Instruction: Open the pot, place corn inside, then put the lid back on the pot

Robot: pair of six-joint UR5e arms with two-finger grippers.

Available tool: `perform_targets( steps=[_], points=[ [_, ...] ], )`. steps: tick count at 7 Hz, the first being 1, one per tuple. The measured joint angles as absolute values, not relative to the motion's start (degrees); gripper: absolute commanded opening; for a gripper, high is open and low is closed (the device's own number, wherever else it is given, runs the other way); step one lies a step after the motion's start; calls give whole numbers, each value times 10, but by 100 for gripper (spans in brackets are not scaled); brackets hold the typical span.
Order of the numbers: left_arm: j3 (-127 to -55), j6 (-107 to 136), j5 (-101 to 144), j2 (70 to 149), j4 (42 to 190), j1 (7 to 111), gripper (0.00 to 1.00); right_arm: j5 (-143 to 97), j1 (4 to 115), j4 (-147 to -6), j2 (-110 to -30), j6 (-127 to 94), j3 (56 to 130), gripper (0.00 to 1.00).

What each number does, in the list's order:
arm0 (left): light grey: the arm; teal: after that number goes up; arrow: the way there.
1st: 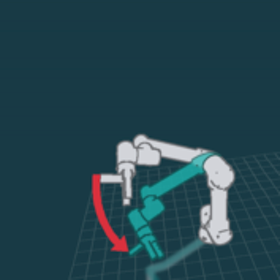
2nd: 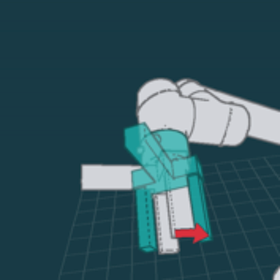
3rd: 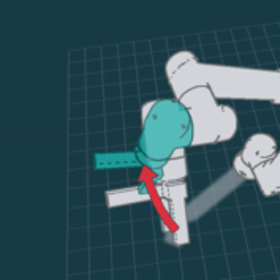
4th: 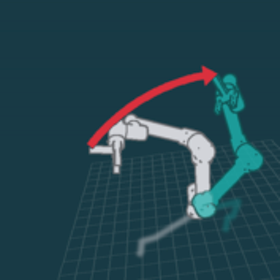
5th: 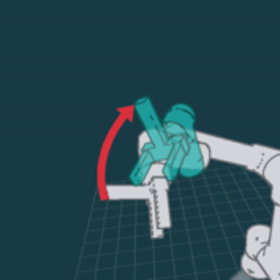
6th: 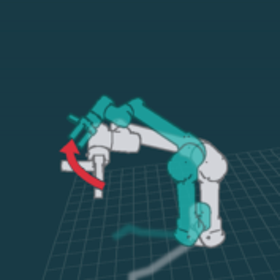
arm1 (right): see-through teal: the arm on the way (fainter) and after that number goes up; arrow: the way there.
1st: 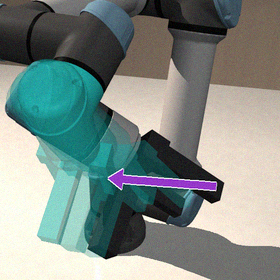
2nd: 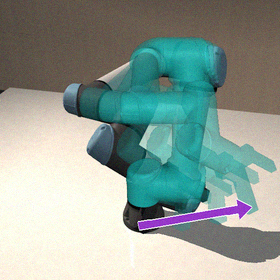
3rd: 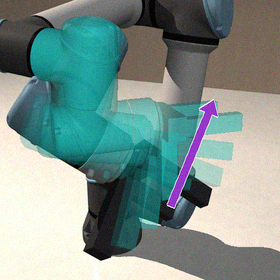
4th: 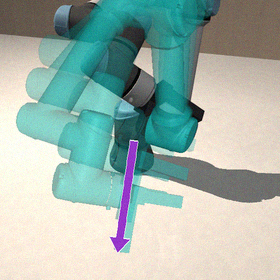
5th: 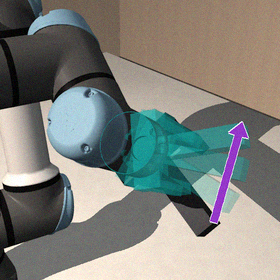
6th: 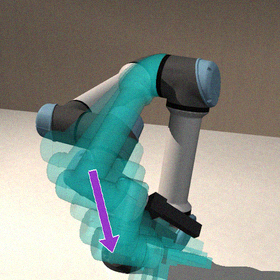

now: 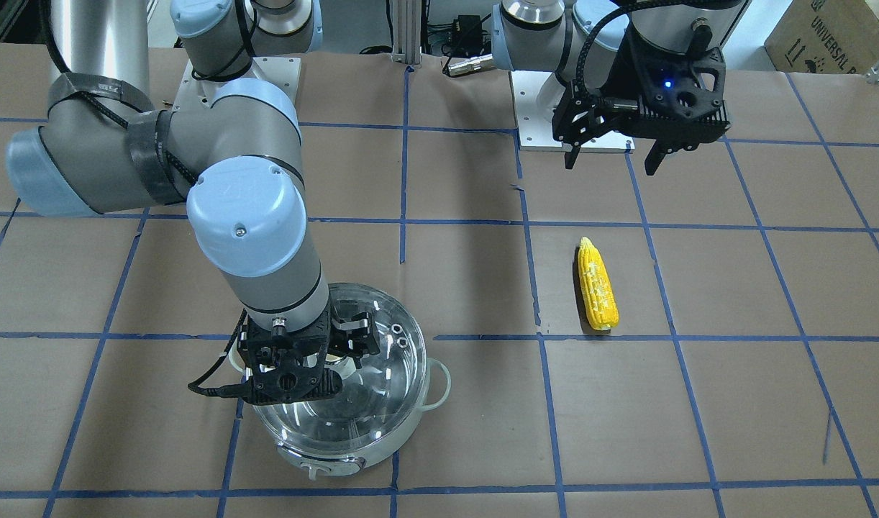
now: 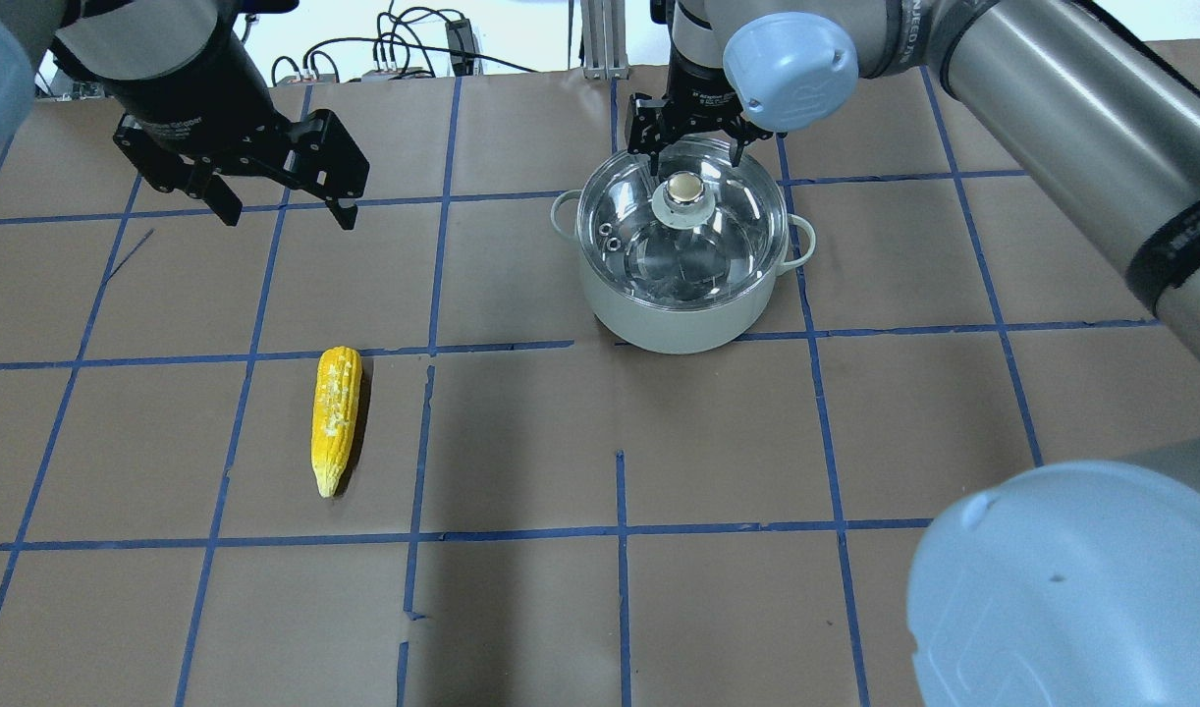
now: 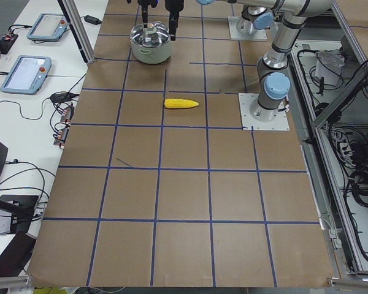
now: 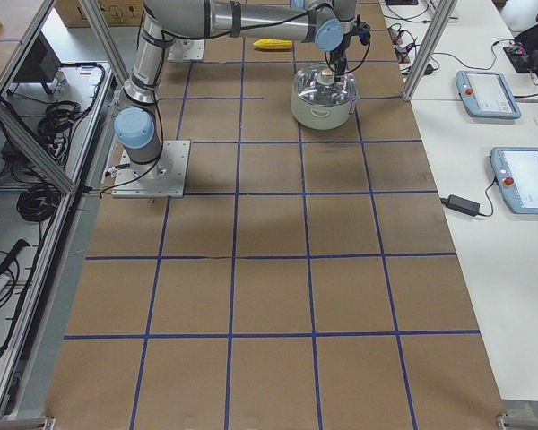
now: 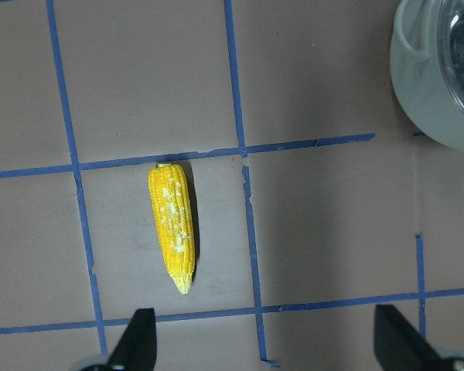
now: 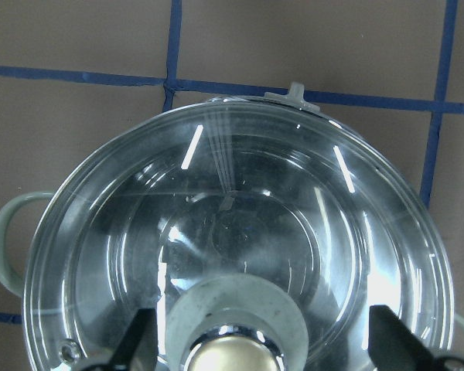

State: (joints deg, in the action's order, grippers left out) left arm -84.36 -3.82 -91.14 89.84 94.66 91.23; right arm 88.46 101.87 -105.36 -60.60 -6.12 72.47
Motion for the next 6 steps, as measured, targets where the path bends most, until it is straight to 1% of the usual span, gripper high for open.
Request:
perform_targets(
  steps=[2,3,4,6],
  points=[
    [-843,-38,-911,898,947,912,100,884,1022,-1051,-604,-61,730,89],
    [-843,-38,-911,898,947,912,100,884,1022,-1050,-605,-60,734,77],
    [-844,-38,-911,898,947,912,100,885,1023,-1050,-605,-58,737,61],
    [-845,-38,-911,898,947,912,100,885,1023,-1050,-605,-52,738,20]
  ],
)
